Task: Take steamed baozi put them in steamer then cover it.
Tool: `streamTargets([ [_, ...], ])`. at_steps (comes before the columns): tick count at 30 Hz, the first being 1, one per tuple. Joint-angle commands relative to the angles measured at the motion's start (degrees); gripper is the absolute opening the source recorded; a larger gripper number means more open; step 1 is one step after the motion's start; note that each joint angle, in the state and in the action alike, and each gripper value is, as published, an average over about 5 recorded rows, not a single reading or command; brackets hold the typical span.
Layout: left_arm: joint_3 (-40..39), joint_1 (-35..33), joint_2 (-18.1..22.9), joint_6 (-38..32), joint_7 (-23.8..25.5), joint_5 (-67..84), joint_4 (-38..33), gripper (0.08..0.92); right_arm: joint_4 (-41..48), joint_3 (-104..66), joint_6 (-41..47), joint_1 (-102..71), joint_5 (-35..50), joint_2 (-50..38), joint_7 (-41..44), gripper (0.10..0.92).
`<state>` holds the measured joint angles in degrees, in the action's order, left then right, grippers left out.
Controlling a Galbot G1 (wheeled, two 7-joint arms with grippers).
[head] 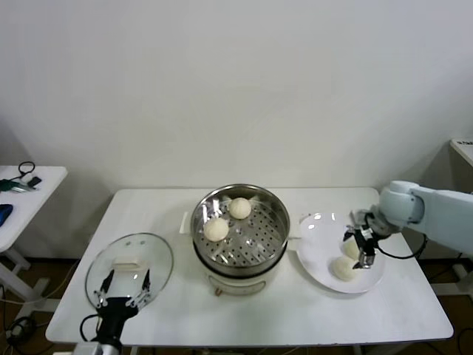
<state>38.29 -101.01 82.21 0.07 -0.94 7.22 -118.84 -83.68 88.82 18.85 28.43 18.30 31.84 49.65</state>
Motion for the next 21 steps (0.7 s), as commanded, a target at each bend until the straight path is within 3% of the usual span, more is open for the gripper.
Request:
streamTargets([
  [1, -0.10, 0.01, 0.07, -0.10, 0.07, -0.26, 0.15, 0.823, 4.25, -6.87, 0.44, -10.90, -4.39, 0.27, -0.92, 0.823],
  [21, -0.12, -0.12, 0.25, -0.02, 0.03, -0.46, 0.30, 0.823, 6.25, -10.58, 2.03, -15.43, -4.82, 3.83, -2.27, 0.816],
])
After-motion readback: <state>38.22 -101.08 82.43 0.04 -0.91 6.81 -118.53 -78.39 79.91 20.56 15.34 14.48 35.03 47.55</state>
